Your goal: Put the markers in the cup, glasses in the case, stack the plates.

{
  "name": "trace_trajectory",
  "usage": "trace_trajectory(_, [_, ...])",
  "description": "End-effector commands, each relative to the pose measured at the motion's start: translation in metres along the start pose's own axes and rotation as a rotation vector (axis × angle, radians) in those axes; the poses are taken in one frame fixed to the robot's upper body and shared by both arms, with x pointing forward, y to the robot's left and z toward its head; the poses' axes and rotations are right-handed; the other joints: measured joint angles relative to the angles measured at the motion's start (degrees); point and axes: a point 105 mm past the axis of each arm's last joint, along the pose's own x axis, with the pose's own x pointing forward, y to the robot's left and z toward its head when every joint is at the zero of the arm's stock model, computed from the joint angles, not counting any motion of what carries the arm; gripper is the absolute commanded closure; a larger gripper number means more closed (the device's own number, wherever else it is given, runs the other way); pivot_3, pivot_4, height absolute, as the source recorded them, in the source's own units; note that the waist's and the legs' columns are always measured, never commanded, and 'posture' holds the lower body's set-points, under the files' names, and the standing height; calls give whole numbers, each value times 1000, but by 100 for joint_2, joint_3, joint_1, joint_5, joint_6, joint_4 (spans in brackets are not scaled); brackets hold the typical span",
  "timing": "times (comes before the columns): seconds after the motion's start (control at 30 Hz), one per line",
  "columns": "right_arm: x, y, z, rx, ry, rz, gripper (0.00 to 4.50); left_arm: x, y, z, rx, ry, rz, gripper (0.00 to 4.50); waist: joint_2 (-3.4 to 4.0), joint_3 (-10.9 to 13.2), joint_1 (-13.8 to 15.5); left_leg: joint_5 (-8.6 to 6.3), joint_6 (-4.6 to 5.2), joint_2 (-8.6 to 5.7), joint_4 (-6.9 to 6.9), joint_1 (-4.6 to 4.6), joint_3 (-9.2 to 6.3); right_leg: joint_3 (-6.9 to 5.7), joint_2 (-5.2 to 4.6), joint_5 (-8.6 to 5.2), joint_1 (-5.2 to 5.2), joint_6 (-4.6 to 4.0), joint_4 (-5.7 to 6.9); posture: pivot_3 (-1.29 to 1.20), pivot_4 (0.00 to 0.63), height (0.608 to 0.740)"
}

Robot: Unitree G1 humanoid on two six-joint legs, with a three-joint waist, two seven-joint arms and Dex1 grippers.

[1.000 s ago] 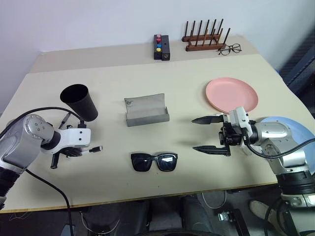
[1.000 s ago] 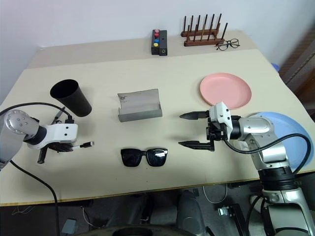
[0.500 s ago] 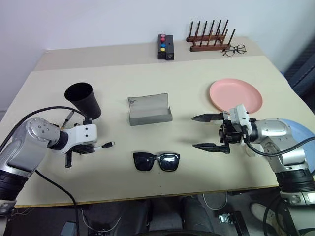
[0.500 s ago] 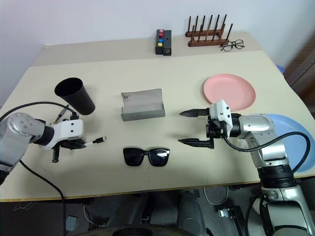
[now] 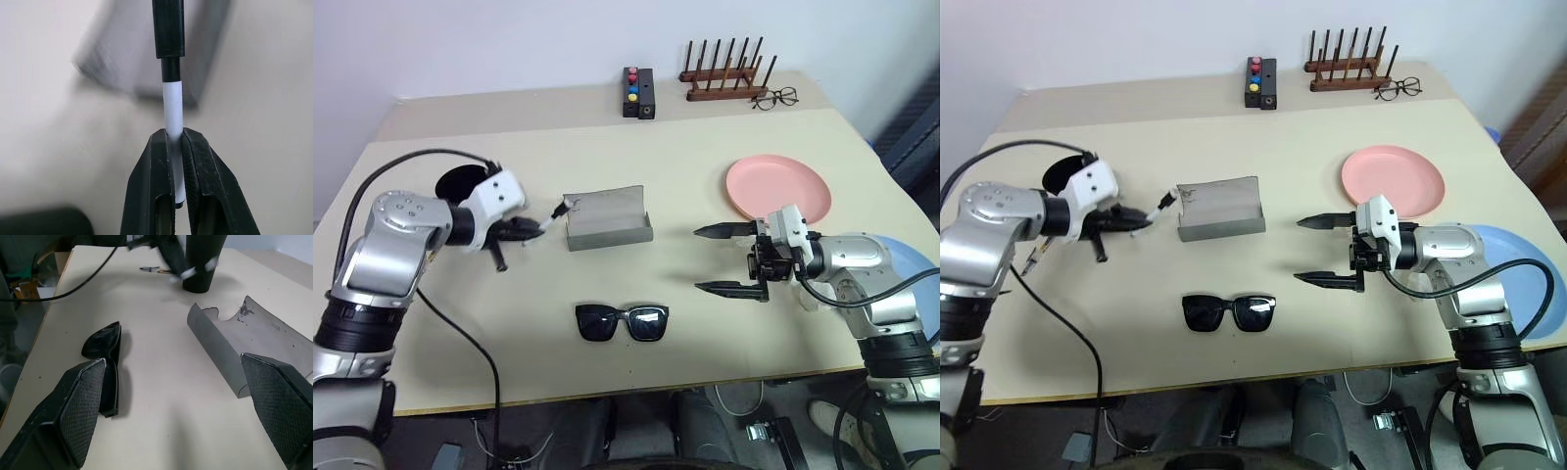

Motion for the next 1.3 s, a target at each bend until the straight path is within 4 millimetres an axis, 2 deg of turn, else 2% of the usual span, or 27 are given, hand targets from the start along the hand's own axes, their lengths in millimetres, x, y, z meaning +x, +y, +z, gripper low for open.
trace_trajectory(0.03, [2, -5, 9, -48, -13, 0, 0, -8, 21, 26, -42, -133, 134, 4447, 0, 0, 0, 0, 0, 0, 0, 0, 0, 0, 0, 0, 0, 0, 0, 0, 150, 740])
trace_trajectory(0.23, [8, -9, 12, -60, -18, 2, 0, -9, 40, 64, -57, -375, 319, 4447, -8, 5, 4, 1, -2, 0, 1, 0, 0, 0, 0, 0, -1, 1, 0, 0, 150, 740])
trace_trajectory(0.47, [19, -15, 15, -63, -25, 5, 0, -19, 47, 86, -95, -538, 431, 4447, -9, 5, 6, 2, -3, 0, 2, 0, 0, 0, 0, 0, -1, 1, -1, 0, 150, 740])
trace_trajectory(0.67, [26, -29, 11, -65, -13, -10, 0, -48, 53, 103, -132, -668, 511, 4447, -11, 6, -6, 2, -4, 0, 3, -1, 0, 0, 0, 0, -1, 1, 0, 0, 150, 740])
trace_trajectory(0.83, [37, -40, 11, -73, -24, -18, 0, -84, 65, 92, -173, -701, 676, 4447, -11, 6, -65, 2, -4, 0, 1, -1, 0, 0, 0, 0, -3, 1, -1, 0, 150, 740])
trace_trajectory(0.97, [41, -43, 12, -76, -52, -15, 0, -103, 72, 70, -204, -680, 842, 4447, -11, 6, -103, 1, -5, 0, -1, 0, -1, 0, 0, 0, -2, 1, -2, 0, 150, 740])
trace_trajectory(1.1, [36, -44, 9, -83, -53, -11, 0, -110, 73, 50, -230, -633, 909, 4447, -13, 6, -91, 1, -5, -1, 1, -1, -1, 0, 0, 1, -1, 0, -3, 0, 150, 740])
trace_trajectory(1.3, [34, -43, 7, -95, -60, -5, 0, -116, 77, 35, -197, -579, 1014, 4447, -13, 6, -104, 1, -6, -1, 0, -1, -2, 0, 0, 1, -1, 0, -3, 0, 150, 740])
